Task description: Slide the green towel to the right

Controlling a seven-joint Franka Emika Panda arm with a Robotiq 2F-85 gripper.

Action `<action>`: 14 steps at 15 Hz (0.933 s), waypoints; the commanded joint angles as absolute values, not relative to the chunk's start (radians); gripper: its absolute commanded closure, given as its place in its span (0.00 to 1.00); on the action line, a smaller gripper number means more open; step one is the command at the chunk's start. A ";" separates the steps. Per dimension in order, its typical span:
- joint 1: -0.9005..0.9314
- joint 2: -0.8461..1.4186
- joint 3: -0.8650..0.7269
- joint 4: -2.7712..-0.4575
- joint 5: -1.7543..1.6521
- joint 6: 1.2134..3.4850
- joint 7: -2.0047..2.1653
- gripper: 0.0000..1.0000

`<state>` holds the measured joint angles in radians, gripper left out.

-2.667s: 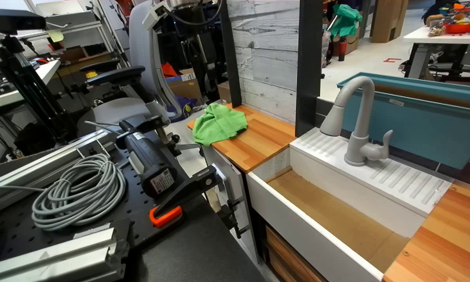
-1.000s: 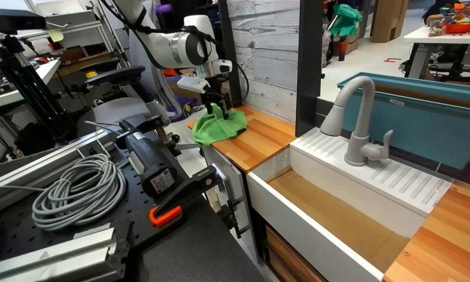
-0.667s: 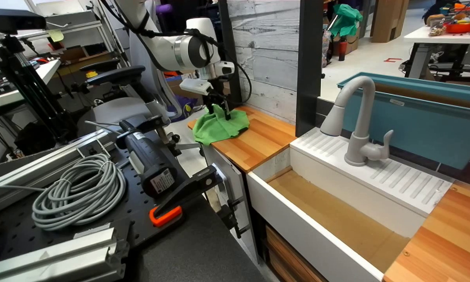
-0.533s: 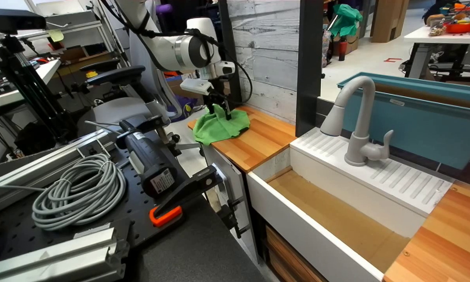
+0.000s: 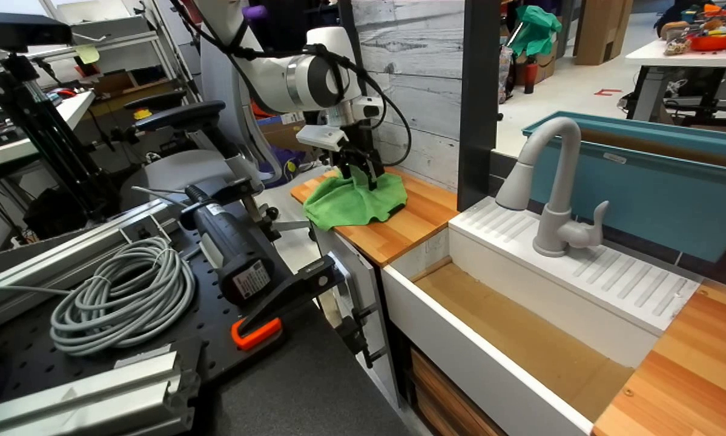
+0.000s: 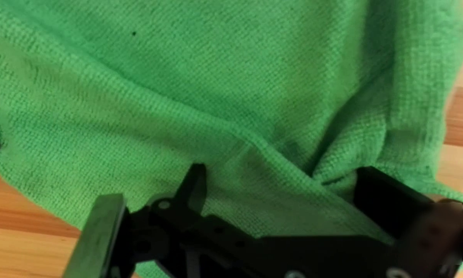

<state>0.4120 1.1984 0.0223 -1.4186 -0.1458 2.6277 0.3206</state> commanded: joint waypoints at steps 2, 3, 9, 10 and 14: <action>0.360 1.168 -0.030 -1.522 -0.097 2.728 0.343 0.00; 0.352 1.160 -0.043 -1.544 -0.090 2.746 0.351 0.00; 0.335 1.097 -0.113 -1.682 -0.049 2.860 0.402 0.00; 0.335 1.087 -0.119 -1.700 -0.041 2.878 0.403 0.00; 0.348 1.025 -0.134 -1.783 -0.014 2.933 0.405 0.00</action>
